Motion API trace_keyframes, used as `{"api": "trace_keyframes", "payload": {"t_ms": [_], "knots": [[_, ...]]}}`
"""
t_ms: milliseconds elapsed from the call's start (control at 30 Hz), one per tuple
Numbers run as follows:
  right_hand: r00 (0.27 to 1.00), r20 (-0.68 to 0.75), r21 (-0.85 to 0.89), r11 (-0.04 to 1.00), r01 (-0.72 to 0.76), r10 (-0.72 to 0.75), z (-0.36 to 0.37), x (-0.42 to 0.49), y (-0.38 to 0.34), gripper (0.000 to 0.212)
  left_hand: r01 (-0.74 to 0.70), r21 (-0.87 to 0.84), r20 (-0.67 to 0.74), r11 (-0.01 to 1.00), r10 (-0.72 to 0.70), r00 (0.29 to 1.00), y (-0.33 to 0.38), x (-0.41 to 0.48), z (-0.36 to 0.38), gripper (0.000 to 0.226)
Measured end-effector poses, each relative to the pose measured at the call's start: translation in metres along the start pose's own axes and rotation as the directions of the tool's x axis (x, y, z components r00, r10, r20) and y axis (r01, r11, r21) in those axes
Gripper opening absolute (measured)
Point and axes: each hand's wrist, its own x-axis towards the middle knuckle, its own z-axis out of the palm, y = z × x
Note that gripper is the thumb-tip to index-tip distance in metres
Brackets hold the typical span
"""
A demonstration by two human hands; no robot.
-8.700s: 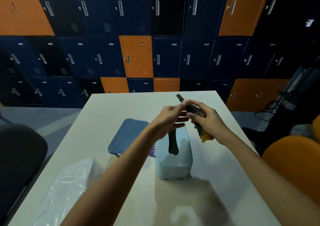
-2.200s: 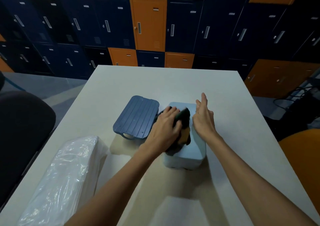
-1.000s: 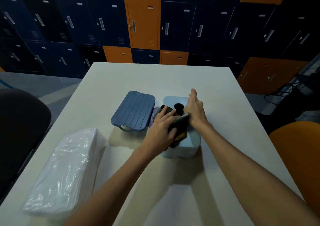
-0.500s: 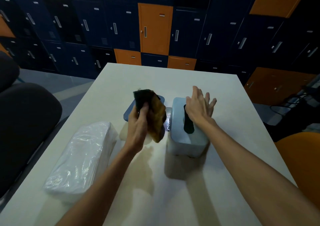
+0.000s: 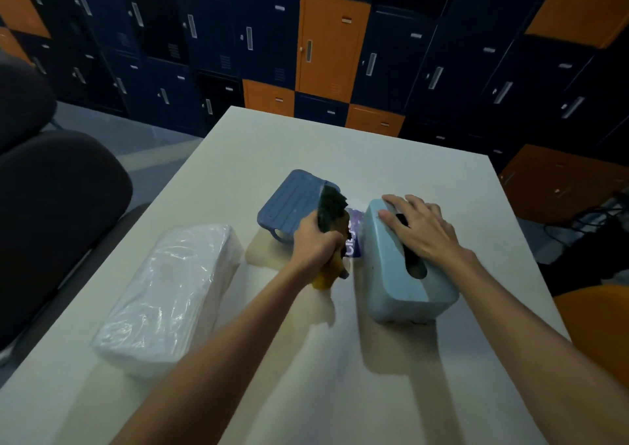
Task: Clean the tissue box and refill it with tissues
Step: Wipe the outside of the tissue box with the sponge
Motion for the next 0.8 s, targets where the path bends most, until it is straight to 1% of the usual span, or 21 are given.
{"api": "trace_keyframes", "payload": {"t_ms": [67, 133, 167, 200, 300, 433, 500, 600, 733, 800], "knots": [[1.000, -0.003, -0.033, 0.999, -0.002, 0.002, 0.002, -0.001, 0.001, 0.056, -0.020, 0.065, -0.017, 0.998, 0.021, 1.000, 0.000, 0.013, 0.014, 0.023], [1.000, -0.005, -0.029, 1.000, 0.002, -0.002, 0.003, -0.001, 0.000, 0.055, -0.049, 0.069, -0.075, 0.996, 0.054, 0.996, -0.002, 0.026, 0.027, 0.010], [1.000, -0.006, -0.019, 1.000, 0.004, -0.004, 0.002, -0.001, 0.000, 0.054, -0.059, 0.064, -0.089, 0.996, 0.065, 0.994, -0.003, 0.032, 0.032, 0.008], [1.000, -0.008, -0.014, 1.000, 0.007, -0.008, 0.002, 0.000, -0.001, 0.054, -0.051, 0.060, -0.073, 0.997, 0.056, 0.996, -0.006, 0.037, 0.036, 0.011], [1.000, -0.011, -0.014, 1.000, 0.011, -0.011, 0.003, 0.001, 0.000, 0.052, 0.014, 0.078, 0.037, 0.997, -0.017, 0.999, -0.019, 0.038, 0.042, 0.031], [1.000, -0.001, -0.029, 1.000, 0.002, -0.002, 0.005, 0.004, -0.001, 0.049, -0.047, 0.080, 0.100, 0.996, 0.039, 0.994, -0.036, 0.016, 0.046, 0.038], [1.000, -0.013, -0.033, 0.999, 0.002, -0.002, 0.005, 0.002, -0.002, 0.046, -0.035, 0.066, 0.105, 0.997, 0.028, 0.994, -0.046, 0.006, 0.046, 0.040], [1.000, -0.027, -0.030, 1.000, 0.005, -0.006, 0.004, 0.001, -0.005, 0.043, 0.008, 0.019, 0.071, 1.000, -0.010, 0.997, -0.042, 0.015, 0.048, 0.036], [1.000, -0.027, -0.028, 1.000, 0.006, -0.007, 0.003, 0.000, -0.006, 0.042, 0.027, 0.067, 0.023, 0.997, -0.029, 0.999, -0.022, 0.044, 0.052, 0.026], [1.000, -0.025, -0.030, 1.000, 0.007, -0.008, 0.003, 0.000, -0.006, 0.042, 0.046, 0.079, 0.032, 0.996, -0.049, 0.998, -0.022, 0.054, 0.051, 0.029]]}}
